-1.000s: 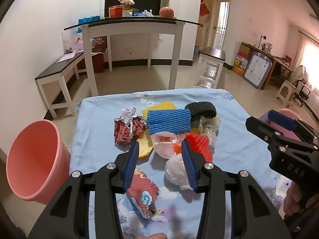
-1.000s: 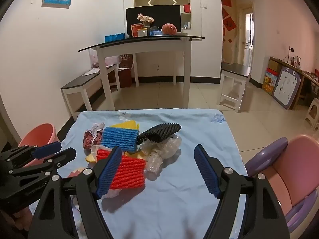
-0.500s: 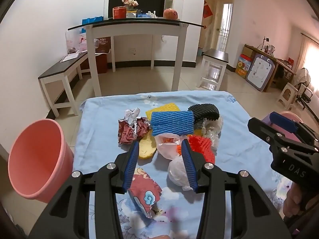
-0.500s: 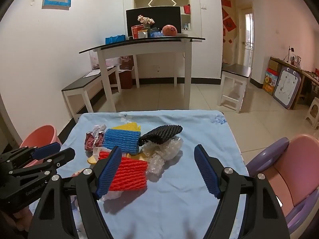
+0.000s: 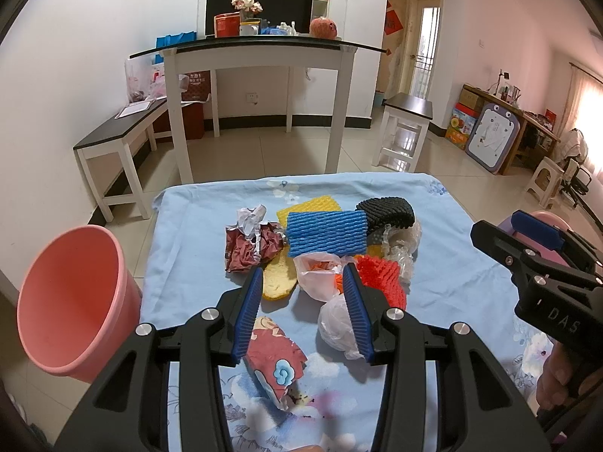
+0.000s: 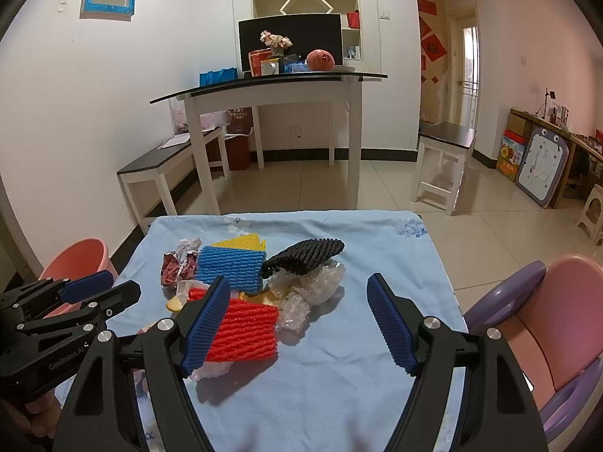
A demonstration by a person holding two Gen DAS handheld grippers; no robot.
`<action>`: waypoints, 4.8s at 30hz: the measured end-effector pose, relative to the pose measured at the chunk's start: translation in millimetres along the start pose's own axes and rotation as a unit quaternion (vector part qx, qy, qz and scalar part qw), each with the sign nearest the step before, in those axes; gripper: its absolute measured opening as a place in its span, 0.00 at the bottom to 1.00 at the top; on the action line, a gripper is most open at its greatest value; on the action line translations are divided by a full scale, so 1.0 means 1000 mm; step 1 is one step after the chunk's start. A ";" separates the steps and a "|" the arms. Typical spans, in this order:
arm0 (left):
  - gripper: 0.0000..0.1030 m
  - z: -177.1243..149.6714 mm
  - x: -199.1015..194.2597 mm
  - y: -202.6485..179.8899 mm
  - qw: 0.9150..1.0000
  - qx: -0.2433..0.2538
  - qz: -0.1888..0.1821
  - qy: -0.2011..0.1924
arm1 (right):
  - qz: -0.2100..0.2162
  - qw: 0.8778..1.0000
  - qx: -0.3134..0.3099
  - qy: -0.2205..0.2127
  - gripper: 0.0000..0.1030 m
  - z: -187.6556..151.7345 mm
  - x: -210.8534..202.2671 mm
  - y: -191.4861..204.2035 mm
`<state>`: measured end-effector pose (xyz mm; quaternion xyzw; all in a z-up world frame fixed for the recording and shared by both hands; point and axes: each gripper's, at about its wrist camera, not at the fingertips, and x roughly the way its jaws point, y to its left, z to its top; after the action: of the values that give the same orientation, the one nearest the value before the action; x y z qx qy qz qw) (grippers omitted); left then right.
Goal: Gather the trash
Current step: 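Lower the left gripper onto the red-white snack wrapper and close it, then lift the snack wrapper with the left gripper while the right gripper grasps the red foam net, then carry both items to the pink bucket and open both grippers over it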
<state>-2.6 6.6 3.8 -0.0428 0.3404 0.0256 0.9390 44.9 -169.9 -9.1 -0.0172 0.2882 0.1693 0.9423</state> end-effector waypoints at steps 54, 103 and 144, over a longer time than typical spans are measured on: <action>0.43 -0.015 0.006 0.007 0.999 -0.019 0.022 0.021 | 0.006 1.000 0.021 0.002 0.72 -0.006 0.002 -0.006; 0.16 -0.068 0.021 0.031 0.994 -0.061 -0.011 0.094 | 0.109 0.992 0.005 0.065 0.68 -0.026 0.039 0.019; 0.15 -0.058 -0.056 0.094 0.993 -0.115 -0.002 -0.040 | 0.184 0.981 -0.054 0.033 0.05 0.018 0.014 0.103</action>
<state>-89.6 93.6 -10.2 -0.1503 0.2976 0.0640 0.9406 31.8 -65.9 5.0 -0.0207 0.3080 0.3549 0.8825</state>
